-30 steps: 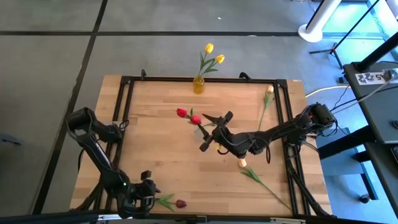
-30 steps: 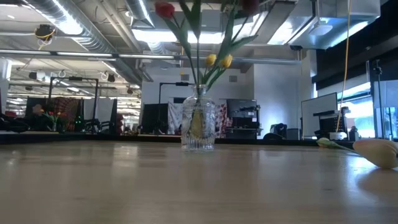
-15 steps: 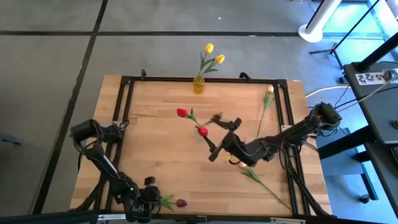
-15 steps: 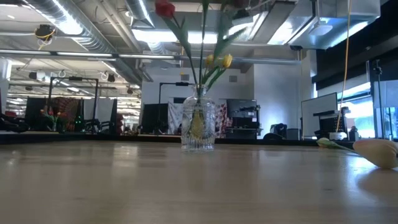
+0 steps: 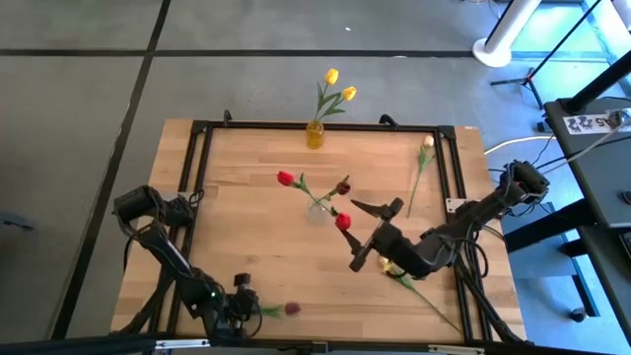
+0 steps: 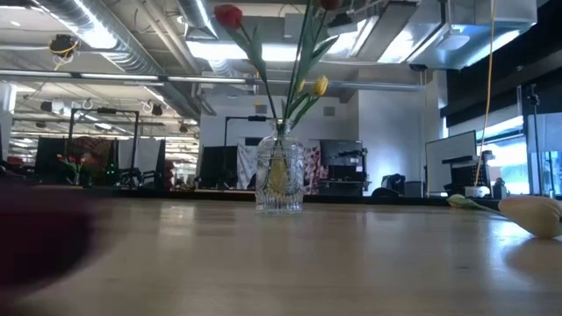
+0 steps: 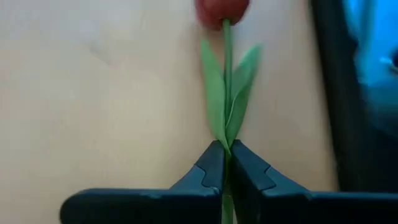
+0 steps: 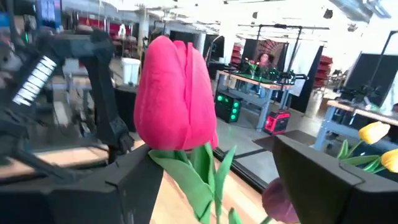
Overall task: Sort flowers into vase by color
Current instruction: Put the dark red tulip into the transparent vase
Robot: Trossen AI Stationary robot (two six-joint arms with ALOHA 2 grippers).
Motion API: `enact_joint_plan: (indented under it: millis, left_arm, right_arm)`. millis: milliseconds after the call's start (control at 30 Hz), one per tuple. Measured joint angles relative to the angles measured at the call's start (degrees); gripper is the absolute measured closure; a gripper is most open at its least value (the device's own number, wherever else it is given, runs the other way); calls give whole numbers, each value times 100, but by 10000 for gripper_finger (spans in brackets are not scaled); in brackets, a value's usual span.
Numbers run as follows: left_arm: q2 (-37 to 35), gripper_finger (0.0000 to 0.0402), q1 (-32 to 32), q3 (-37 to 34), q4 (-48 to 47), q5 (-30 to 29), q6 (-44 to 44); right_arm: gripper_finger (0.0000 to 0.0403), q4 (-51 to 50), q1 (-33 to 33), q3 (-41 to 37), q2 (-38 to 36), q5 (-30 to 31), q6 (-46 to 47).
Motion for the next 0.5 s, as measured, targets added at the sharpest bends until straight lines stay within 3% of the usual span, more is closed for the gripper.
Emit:
enact_joint_plan:
  millis: [167,500]
  left_arm:
    - [-582,397,294,16,-73,-226,524]
    - [-1818,399,883,12,-274,-941,1706]
  right_arm:
    - [109,-178,-405,0,24,-171,544]
    - [109,-1967,-1246,0,39,-662,2241]
